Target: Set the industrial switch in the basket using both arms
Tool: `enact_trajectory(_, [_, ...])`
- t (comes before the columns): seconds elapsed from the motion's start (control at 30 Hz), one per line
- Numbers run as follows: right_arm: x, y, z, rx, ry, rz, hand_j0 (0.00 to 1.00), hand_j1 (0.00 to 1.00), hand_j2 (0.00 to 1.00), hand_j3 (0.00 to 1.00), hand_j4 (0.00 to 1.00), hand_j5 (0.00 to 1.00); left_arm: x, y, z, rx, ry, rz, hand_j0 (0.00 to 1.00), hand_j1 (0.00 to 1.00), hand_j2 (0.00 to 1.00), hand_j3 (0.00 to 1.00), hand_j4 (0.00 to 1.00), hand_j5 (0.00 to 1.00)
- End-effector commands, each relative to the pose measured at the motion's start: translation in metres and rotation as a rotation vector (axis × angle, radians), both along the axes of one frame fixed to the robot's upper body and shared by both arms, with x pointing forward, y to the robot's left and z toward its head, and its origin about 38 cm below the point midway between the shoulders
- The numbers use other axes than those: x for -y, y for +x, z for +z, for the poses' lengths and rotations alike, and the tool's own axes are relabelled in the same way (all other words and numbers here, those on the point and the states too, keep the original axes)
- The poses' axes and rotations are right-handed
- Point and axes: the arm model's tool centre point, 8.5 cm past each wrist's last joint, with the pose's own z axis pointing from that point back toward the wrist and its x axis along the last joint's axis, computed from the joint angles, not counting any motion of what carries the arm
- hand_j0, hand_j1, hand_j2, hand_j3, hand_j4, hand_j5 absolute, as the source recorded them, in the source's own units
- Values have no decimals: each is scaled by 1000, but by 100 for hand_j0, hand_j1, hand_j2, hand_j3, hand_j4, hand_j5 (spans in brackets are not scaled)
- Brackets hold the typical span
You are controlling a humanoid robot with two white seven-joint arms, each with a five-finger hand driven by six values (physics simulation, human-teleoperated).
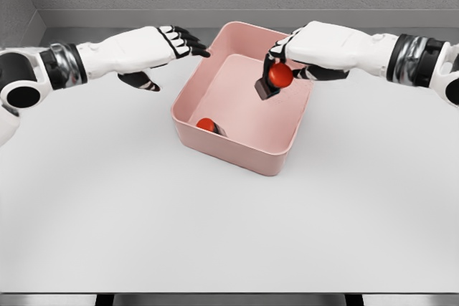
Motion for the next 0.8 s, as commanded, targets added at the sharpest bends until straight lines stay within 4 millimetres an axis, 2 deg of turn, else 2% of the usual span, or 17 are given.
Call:
enact_trajectory(0.0, [-16,7,-10,-49,29,-23,52,52,52,52,52,52,-48,-1,36,78,-24,97,100,100,100,100,100,100])
enact_trajectory(0.07, [-25,12,-12,-63,35,-28,52,52,52,52,52,52,-57,-3,29,61,-20,115,100,100,100,100,100,100])
enact_trajectory(0.1, [-27,13,-14,-74,39,-39,58,58,58,58,58,58,-65,-5,21,39,-11,132,100,100,100,100,100,100])
enact_trajectory(0.13, [-27,14,-14,-74,38,-43,69,69,69,69,69,69,-71,-5,20,38,-10,145,100,100,100,100,100,100])
enact_trajectory(0.17, [-25,15,-14,-78,39,-63,98,98,98,98,98,98,-80,-7,17,31,-19,168,100,100,100,100,100,100])
enact_trajectory(0.27, [-21,13,-8,-60,36,-58,100,100,100,100,100,100,-89,-9,17,33,-29,189,100,100,100,100,100,100])
enact_trajectory(0.3, [-14,13,-3,-45,35,-64,100,100,100,100,100,100,-90,-10,14,24,-29,191,100,100,100,100,100,100])
enact_trajectory(0.37, [13,10,14,19,61,-65,100,100,100,100,100,100,-94,-8,10,9,-29,206,100,100,100,100,100,100])
enact_trajectory(0.47, [61,1,21,72,91,-102,100,100,100,100,100,100,-128,-14,-7,-35,-28,289,100,100,100,100,100,100])
enact_trajectory(0.53, [85,-5,24,102,97,-121,100,100,100,100,100,100,-137,-16,-9,-40,-27,309,100,100,100,100,100,100])
enact_trajectory(0.6, [110,-16,22,126,93,-125,100,100,100,100,100,100,-142,-18,-12,-48,-31,320,100,100,100,100,100,100])
enact_trajectory(0.67, [131,-30,8,126,92,-125,100,100,100,100,100,100,-143,-18,-12,-47,-33,325,100,100,100,100,100,100])
enact_trajectory(0.77, [137,-38,-8,99,67,-98,100,100,100,100,100,100,-146,-17,-14,-54,-33,335,100,100,100,100,100,100])
